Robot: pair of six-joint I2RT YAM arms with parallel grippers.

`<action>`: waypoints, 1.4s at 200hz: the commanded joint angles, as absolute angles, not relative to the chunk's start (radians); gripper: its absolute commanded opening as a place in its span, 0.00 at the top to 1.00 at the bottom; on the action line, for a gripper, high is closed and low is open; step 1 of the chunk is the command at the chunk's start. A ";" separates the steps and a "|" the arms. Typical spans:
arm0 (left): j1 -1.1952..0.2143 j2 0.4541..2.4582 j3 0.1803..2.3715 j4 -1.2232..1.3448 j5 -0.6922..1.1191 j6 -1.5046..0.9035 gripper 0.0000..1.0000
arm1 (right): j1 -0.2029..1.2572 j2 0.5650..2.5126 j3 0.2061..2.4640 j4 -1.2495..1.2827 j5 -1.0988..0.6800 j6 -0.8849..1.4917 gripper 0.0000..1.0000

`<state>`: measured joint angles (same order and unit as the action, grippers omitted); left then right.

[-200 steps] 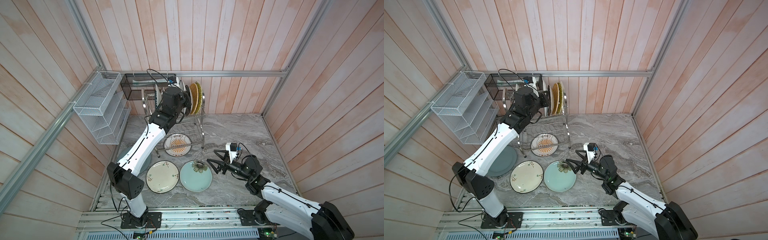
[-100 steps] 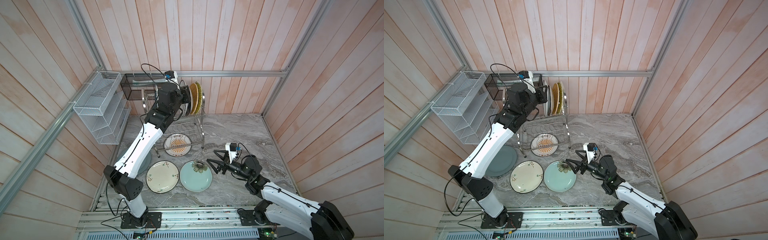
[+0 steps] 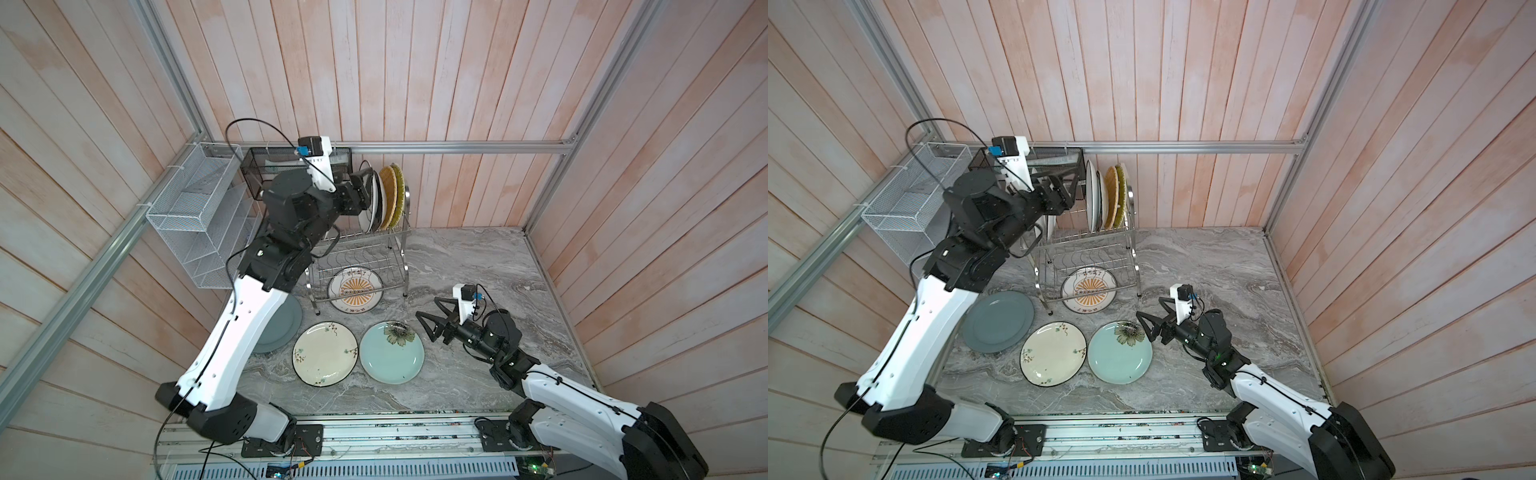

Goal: Load plates into a dish rack
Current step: Place the plate on the dish rack, then move the dish rack to the top-center of the table.

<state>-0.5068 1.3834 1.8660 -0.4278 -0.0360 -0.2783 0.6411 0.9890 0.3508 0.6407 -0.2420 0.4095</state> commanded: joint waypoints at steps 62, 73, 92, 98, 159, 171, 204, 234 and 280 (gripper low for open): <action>-0.503 0.751 1.310 -0.685 -0.051 -0.193 0.00 | 0.644 1.260 0.632 0.290 0.078 0.373 0.02; -0.503 0.691 1.239 -0.725 -0.052 -0.231 0.00 | 0.640 1.306 0.653 0.302 0.074 0.382 0.02; -0.503 0.607 1.118 -0.754 -0.039 -0.320 0.00 | 0.637 1.390 0.715 0.301 0.069 0.380 0.03; -0.503 0.582 1.075 -0.745 -0.027 -0.353 0.00 | 0.631 1.415 0.732 0.304 0.065 0.381 0.03; -0.503 0.542 0.661 -0.499 0.001 -0.613 0.00 | 0.561 1.628 0.930 0.289 -0.052 0.403 0.09; -0.503 0.589 0.608 -0.434 -0.031 -0.645 0.00 | 0.555 1.665 0.971 0.275 -0.077 0.399 0.11; -0.498 0.714 0.560 -0.301 -0.146 -0.670 0.00 | 0.553 1.741 1.042 0.257 -0.109 0.403 0.14; -0.430 0.809 0.543 -0.239 -0.186 -0.664 0.05 | 0.548 1.802 1.107 0.235 -0.119 0.393 0.21; -0.315 0.930 0.549 -0.167 -0.140 -0.613 0.21 | 0.540 1.855 1.163 0.222 -0.145 0.387 0.33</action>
